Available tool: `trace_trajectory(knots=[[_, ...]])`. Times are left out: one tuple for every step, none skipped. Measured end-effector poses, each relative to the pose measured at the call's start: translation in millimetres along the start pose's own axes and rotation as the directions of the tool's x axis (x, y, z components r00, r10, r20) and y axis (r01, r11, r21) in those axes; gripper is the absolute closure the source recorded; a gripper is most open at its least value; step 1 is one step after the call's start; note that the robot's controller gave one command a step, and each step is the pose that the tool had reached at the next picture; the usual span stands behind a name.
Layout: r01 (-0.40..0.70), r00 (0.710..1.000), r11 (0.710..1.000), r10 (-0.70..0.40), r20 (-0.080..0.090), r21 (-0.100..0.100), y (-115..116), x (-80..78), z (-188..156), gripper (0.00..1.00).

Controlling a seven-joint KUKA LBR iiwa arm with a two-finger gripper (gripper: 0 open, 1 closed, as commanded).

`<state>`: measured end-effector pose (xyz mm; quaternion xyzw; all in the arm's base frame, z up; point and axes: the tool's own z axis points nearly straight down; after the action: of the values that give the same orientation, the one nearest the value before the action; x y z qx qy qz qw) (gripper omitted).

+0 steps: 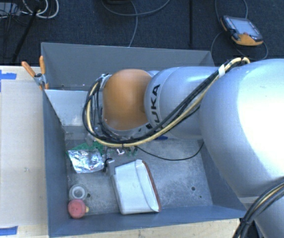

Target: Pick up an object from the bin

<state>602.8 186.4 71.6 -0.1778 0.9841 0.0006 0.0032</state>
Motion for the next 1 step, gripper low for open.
trace_trajectory(knots=[[-0.022, 1.000, 1.000, 0.022, 0.000, -0.001, -47.8, 18.2, -0.2, 0.00]])
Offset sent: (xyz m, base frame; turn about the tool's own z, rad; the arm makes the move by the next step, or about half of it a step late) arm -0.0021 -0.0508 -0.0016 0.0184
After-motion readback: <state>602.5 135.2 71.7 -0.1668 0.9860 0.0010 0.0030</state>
